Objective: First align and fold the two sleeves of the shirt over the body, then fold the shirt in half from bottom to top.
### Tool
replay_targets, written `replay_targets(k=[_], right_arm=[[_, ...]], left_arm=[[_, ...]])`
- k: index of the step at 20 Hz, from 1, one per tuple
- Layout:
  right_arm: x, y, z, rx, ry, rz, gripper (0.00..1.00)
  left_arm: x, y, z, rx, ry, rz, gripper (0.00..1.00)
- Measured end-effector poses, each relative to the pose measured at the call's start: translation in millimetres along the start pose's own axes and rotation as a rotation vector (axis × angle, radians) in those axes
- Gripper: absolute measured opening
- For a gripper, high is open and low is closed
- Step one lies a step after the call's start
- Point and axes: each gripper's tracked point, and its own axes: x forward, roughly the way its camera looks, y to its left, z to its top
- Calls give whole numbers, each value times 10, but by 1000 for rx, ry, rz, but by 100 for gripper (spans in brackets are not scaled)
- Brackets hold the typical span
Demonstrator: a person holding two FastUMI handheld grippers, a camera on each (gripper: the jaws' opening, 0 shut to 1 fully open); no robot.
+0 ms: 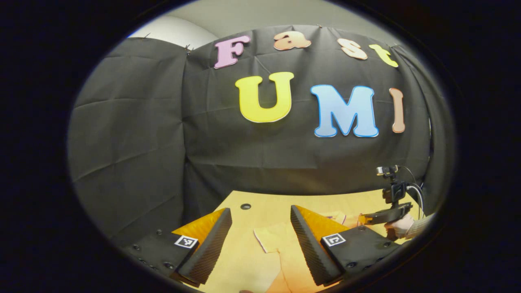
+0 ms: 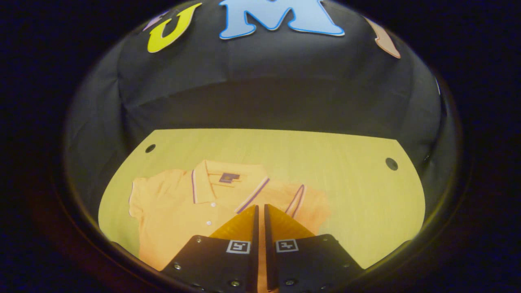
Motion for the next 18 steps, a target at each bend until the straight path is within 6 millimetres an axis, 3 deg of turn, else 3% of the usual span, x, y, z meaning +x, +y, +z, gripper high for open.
replay_targets(k=[3,8,14,18], right_arm=[[56,136,-146,-39,36,17,8],[63,158,-170,-39,49,23,8],[-37,64,-86,14,26,2,8],[-176,73,-57,35,13,16,18]], left_arm=[[-36,108,-53,1,11,25,94],[13,224,-246,-21,48,35,94],[384,126,-558,-7,97,-23,95],[775,25,-868,-37,149,-67,95]])
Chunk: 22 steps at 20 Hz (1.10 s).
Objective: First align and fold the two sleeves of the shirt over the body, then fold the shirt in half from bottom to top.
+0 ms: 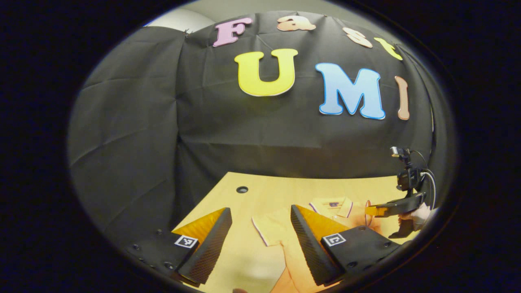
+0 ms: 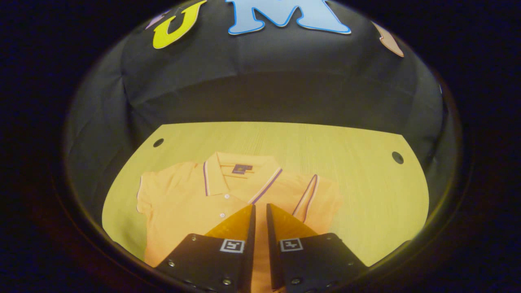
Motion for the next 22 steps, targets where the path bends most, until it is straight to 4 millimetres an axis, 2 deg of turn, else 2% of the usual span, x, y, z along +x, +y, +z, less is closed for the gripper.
replay_targets(k=[1,2,3,6,11,12,13,16,18,22], right_arm=[[-40,0,-6,0,-3,2,23],[-81,18,-5,3,-5,4,23],[-127,31,-16,7,-8,6,29],[-272,72,-14,31,-19,15,29],[-574,100,-33,67,-41,13,29],[-642,90,-40,73,-46,9,24],[-716,81,-58,81,-49,4,29],[-897,31,-104,109,-54,-12,29],[-1015,-46,-132,121,-56,-31,29],[-1123,-208,-206,151,-54,-73,29]], left_arm=[[110,-1,-70,-1,13,-7,95],[218,-17,-165,3,29,-13,95],[318,-20,-248,7,46,-19,95],[654,-35,-536,2,102,-39,95],[1133,-85,-1137,-19,216,-48,95],[1212,-91,-1257,-22,238,-51,95],[1300,-96,-1381,-23,261,-54,95],[1543,-69,-1685,-21,332,-49,96],[1646,-54,-1834,-26,364,-42,96],[1726,-115,-2105,-50,412,-32,96]])
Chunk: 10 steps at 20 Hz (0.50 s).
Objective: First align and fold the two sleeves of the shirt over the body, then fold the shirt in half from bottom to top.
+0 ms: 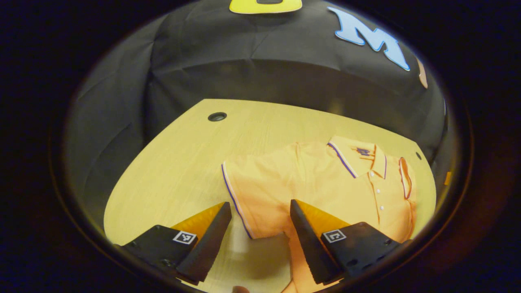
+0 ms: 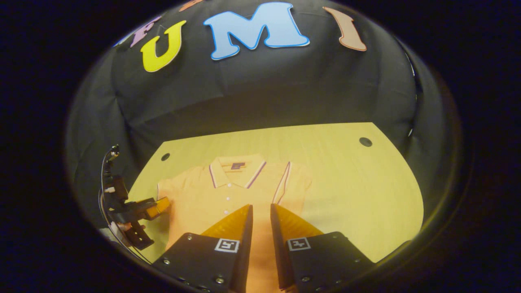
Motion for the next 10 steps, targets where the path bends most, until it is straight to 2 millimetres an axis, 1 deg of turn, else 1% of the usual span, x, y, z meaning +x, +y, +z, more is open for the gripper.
replay_targets(k=[1,2,3,5,9,10], right_arm=[[-12,-34,-16,11,0,-8,29],[-35,-73,-19,19,2,-15,24],[-46,-111,-43,24,4,-22,29],[-70,-157,-71,27,9,-31,29],[-64,-145,-116,33,14,-32,29],[-66,-140,-110,34,15,-29,29]], left_arm=[[24,-10,-29,2,4,1,95],[47,-27,-52,4,9,1,95],[54,-23,-67,5,13,2,95],[67,-4,-72,10,9,19,95],[84,-20,-103,45,6,39,96],[96,-50,-97,47,5,35,83]])
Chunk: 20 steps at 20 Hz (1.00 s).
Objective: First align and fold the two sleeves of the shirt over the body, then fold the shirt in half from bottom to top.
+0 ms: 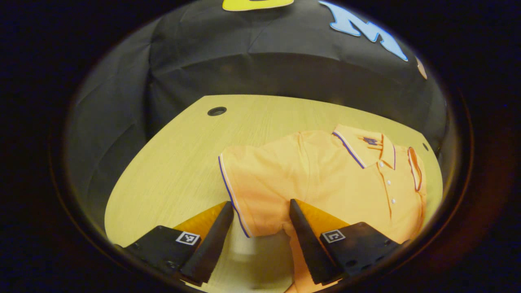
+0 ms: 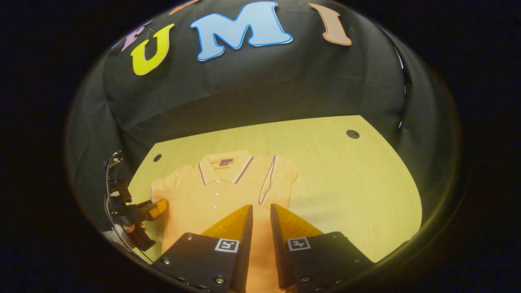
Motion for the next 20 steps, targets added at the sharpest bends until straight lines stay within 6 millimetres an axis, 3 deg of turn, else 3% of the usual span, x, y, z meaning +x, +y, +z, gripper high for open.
replay_targets(k=[2,3,4,8,11,14,16,19,20], right_arm=[[8,1,-21,-2,6,1,29],[8,5,-37,-2,10,3,29],[11,13,-35,-1,11,5,29],[-2,-8,-72,-2,19,7,29],[-9,-44,-87,10,19,4,29],[-7,-74,-97,27,19,0,29],[-19,-103,-119,34,18,-4,29],[-65,-173,-158,47,18,-17,29],[-84,-200,-158,52,16,-22,29]], left_arm=[[11,-30,10,7,-1,-4,59],[7,-30,21,8,-3,-1,36],[2,-34,27,11,-1,2,27],[4,-36,70,63,1,11,27],[-51,-171,293,141,-50,0,27],[-156,-533,527,219,-105,-61,26],[-224,-883,624,264,-135,-117,26],[-283,-1429,695,323,-164,-205,27],[-300,-1502,692,348,-174,-182,21]])
